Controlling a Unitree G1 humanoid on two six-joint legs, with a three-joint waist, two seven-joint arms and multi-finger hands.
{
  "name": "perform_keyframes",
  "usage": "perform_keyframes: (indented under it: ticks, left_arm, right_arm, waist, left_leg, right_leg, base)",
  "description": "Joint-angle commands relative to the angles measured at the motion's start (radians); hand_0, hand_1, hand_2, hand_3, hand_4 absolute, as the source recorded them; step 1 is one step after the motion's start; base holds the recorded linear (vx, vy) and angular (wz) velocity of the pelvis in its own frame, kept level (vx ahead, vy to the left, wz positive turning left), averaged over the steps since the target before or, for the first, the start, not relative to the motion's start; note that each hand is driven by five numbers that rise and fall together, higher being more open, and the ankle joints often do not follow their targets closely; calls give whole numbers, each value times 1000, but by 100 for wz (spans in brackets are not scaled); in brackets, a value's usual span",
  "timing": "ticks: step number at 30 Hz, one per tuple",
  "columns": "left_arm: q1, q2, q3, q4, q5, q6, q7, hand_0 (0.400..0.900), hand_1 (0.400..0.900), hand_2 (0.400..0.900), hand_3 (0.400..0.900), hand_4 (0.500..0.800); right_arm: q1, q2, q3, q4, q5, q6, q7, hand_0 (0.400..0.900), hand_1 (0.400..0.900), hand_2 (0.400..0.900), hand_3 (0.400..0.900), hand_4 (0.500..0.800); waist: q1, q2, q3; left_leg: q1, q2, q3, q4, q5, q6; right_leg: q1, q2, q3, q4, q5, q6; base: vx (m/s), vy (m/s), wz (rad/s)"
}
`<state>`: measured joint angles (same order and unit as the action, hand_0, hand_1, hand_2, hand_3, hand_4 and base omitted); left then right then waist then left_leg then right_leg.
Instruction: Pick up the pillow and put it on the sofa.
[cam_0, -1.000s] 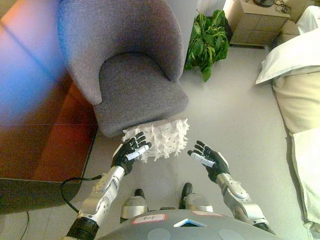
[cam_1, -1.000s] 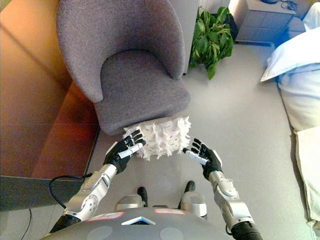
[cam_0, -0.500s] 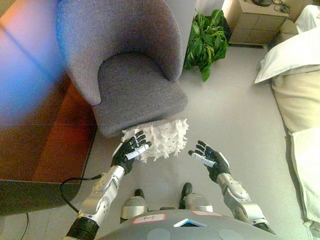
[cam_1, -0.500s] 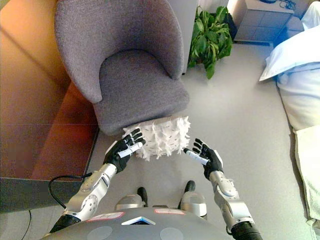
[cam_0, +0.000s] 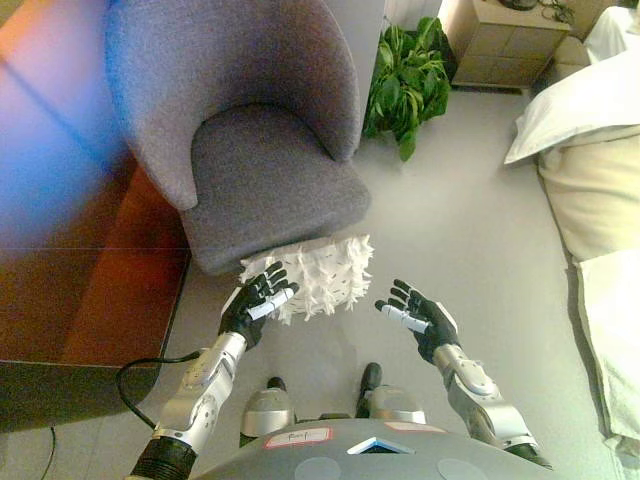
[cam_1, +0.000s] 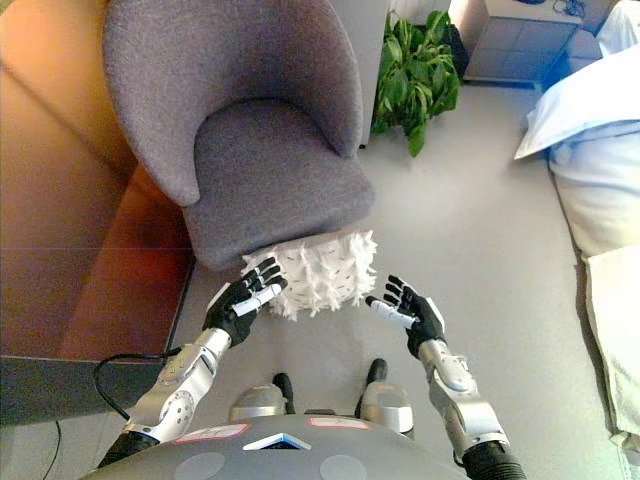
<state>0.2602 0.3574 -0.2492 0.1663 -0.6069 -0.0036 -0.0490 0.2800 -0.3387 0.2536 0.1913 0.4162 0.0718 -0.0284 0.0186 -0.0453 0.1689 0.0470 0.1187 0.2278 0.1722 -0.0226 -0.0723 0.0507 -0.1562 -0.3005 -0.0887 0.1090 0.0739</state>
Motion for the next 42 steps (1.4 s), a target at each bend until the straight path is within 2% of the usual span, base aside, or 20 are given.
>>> perform_keyframes:
  ticks: [1,6,10,13,15,17,19,20,23,24,25,26,28,30,34,37,39,40,41,42]
  left_arm:
    - [-29,1,29,-106,-62,-114,-27,900,900,900,900,800]
    - [4,0,51,-115,-80,-106,-68,900,900,900,900,800]
    - [26,-5,42,-94,-110,-132,-69,900,900,900,900,800]
    - [36,-20,34,-86,-108,-149,-74,900,900,900,900,800]
    - [37,-23,34,-82,-105,-155,-75,900,900,900,900,800]
    - [31,-14,47,-76,-107,-152,-63,900,900,900,900,800]
    - [29,-2,65,-74,-105,-135,-70,900,900,900,900,800]
    - [32,5,77,-80,-76,-137,-83,900,900,900,900,800]
    - [49,30,82,-118,-41,-129,-115,900,900,900,900,800]
    - [54,33,82,-119,-37,-126,-120,900,900,900,900,800]
    - [55,41,87,-121,-30,-99,-119,900,900,900,900,800]
    - [55,42,88,-122,-29,-95,-118,900,900,900,900,800]
    - [45,57,85,-118,-8,-61,-109,900,900,900,900,800]
    - [34,69,88,-116,-9,-34,-87,900,900,900,900,800]
    - [2,87,102,-110,-28,2,-108,900,900,900,900,800]
    - [-19,93,100,-107,-24,28,-120,900,900,900,900,800]
    - [-27,101,97,-99,-28,46,-127,900,900,900,900,800]
    - [-28,108,92,-96,-32,50,-135,900,900,900,900,800]
    - [-28,111,90,-94,-34,51,-135,900,900,900,900,800]
    - [-27,113,83,-89,-34,51,-130,900,900,900,900,800]
  right_arm:
    - [-47,-81,-29,-115,-6,-100,25,900,900,900,900,800]
    - [-23,-86,-44,-110,-13,-109,56,900,900,900,900,800]
    - [13,-92,-48,-131,-25,-110,67,900,900,900,900,800]
    - [15,-102,-45,-135,-14,-117,69,900,900,900,900,800]
    - [4,-106,-40,-129,-10,-122,79,900,900,900,900,800]
    - [0,-98,-39,-122,-18,-129,102,900,900,900,900,800]
    - [-1,-87,-44,-121,-5,-114,104,900,900,900,900,800]
    - [-1,-76,-43,-130,9,-98,108,900,900,900,900,800]
    - [12,-52,-48,-139,-19,-92,130,900,900,900,900,800]
    - [11,-47,-47,-137,-29,-93,126,900,900,900,900,800]
    - [4,-36,-45,-131,-53,-96,96,900,900,900,900,800]
    - [3,-34,-45,-131,-58,-96,93,900,900,900,900,800]
    - [-11,-24,-32,-147,-104,-100,21,900,900,900,900,800]
    - [-20,-23,-20,-154,-193,-110,-11,900,900,900,900,800]
    - [-44,-56,-11,-151,-282,-136,-51,900,900,900,900,800]
    - [-60,-72,-21,-131,-307,-151,-80,900,900,900,900,800]
    - [-65,-83,-34,-124,-321,-155,-92,900,900,900,900,800]
    - [-65,-90,-39,-131,-328,-154,-102,900,900,900,900,800]
    - [-64,-92,-40,-133,-330,-153,-107,900,900,900,900,800]
    - [-74,-95,-39,-139,-351,-144,-117,900,900,900,900,800]
  waist:
    - [0,-16,23]
    - [16,5,50]
    - [47,62,62]
    - [74,73,75]
    - [72,64,76]
    - [70,62,74]
    - [81,45,70]
    - [91,29,55]
    - [106,4,19]
    - [111,0,9]
    - [120,-13,-13]
    - [122,-17,-17]
    - [129,-31,-44]
    - [111,-18,-50]
    - [90,-1,-33]
    - [77,16,-10]
    - [55,-7,6]
    - [47,-18,9]
    - [45,-17,6]
    - [32,-28,13]
  left_leg:
    - [-167,85,-60,383,88,-33]
    - [-157,75,-28,223,124,-30]
    - [-203,68,-28,-104,294,-69]
    - [-271,92,-2,-125,351,-84]
    - [-260,91,25,-136,316,-92]
    - [-252,104,78,-118,274,-63]
    - [-258,100,81,-68,206,-33]
    - [-248,84,81,-56,141,3]
    - [-236,39,81,-42,71,59]
    - [-237,25,81,-41,59,71]
    - [-229,-18,78,-58,40,96]
    - [-228,-26,78,-61,37,101]
    - [-204,-87,63,-78,-5,145]
    - [-149,-103,55,-98,-37,162]
    - [-105,-102,23,-93,-52,141]
    - [-76,-74,4,-87,-37,117]
    - [-49,-66,-9,-64,-69,83]
    - [-43,-54,-21,-49,-90,66]
    - [-36,-47,-37,-47,-112,57]
    - [-35,-28,-42,-42,-110,47]
  right_leg:
    - [53,2,-12,12,-42,-17]
    - [94,28,3,18,-76,-8]
    - [164,86,48,6,-125,0]
    - [208,103,60,20,-171,-19]
    - [222,91,49,37,-201,-15]
    - [237,77,22,105,-247,-16]
    - [257,53,10,157,-285,-5]
    - [271,31,0,190,-301,15]
    - [265,-8,-16,276,-291,63]
    - [260,-16,-17,307,-284,75]
    - [259,-22,-11,364,-237,104]
    - [258,-25,-10,372,-231,110]
    - [196,-53,-4,576,-102,152]
    - [51,-91,6,735,-67,155]
    - [-53,-99,-19,640,-133,116]
    - [-101,-163,-46,533,-58,92]
    - [-128,-261,-20,344,82,137]
    - [-130,-293,1,250,139,161]
    - [-125,-298,14,227,146,176]
    - [-157,-339,43,202,239,188]
  base:
    - [99,-40,-22]
    - [210,65,-10]
    - [390,172,-29]
    - [390,132,-27]
    - [381,113,-10]
    - [447,146,-15]
    - [478,158,-19]
    - [451,195,-20]
    - [433,234,1]
    - [446,292,21]
    - [314,217,18]
    - [428,303,27]
    - [381,315,33]
    - [326,251,42]
    - [228,-11,48]
    - [186,-191,56]
    - [297,-374,76]
    - [329,-379,70]
    - [296,-420,76]
    - [238,-327,55]
